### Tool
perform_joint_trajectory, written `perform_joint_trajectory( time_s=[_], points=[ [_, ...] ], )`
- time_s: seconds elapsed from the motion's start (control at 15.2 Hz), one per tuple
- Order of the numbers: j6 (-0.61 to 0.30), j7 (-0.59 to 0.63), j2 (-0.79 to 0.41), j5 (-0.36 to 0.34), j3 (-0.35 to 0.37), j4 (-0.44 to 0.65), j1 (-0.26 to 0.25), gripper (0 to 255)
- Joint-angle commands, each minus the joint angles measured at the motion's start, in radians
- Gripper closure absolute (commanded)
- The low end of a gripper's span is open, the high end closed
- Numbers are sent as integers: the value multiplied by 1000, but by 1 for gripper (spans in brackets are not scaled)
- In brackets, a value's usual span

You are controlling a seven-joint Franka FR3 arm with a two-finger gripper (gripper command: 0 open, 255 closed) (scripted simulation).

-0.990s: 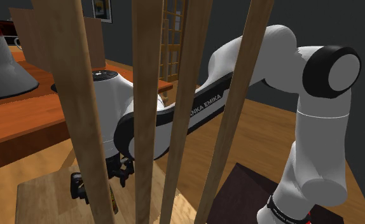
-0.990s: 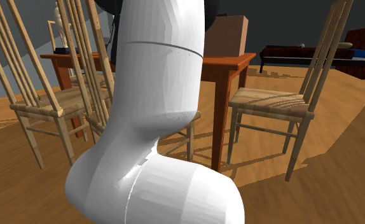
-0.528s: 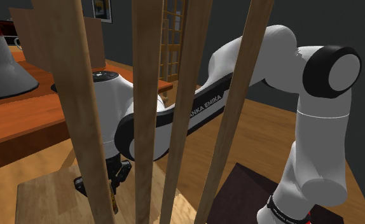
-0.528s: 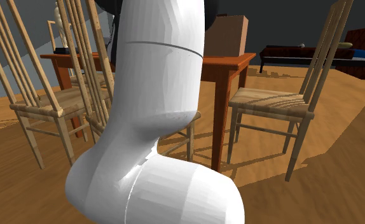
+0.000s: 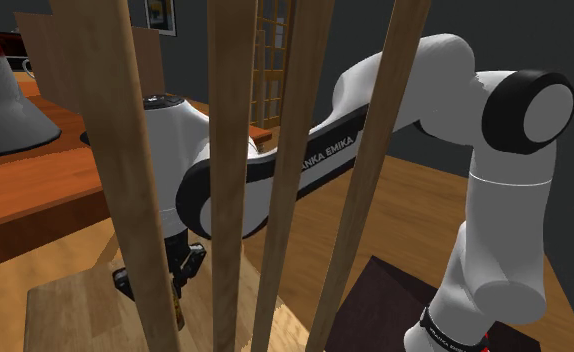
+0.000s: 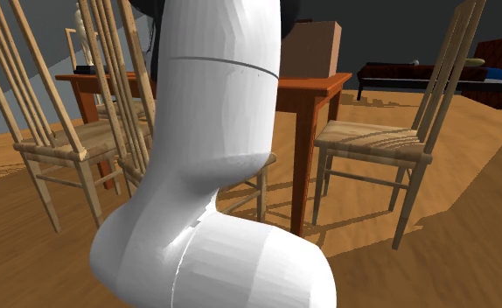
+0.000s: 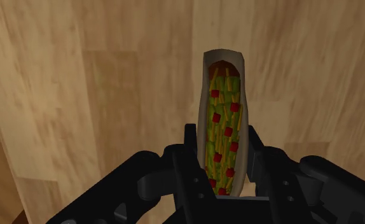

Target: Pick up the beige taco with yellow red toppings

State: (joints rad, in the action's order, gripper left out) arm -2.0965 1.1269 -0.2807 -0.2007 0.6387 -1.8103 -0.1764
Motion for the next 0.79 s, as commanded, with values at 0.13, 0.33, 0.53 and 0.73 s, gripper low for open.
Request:
perform_joint_trajectory(
  time_s=[0.13,0.33,0.53,0.73],
  points=[
    [47,-11,17,15,6,33,3,255],
    [83,-17,29,25,9,60,5,255],
    [120,-23,38,33,12,90,6,255],
    [134,-25,41,36,13,102,6,255]
  ],
)
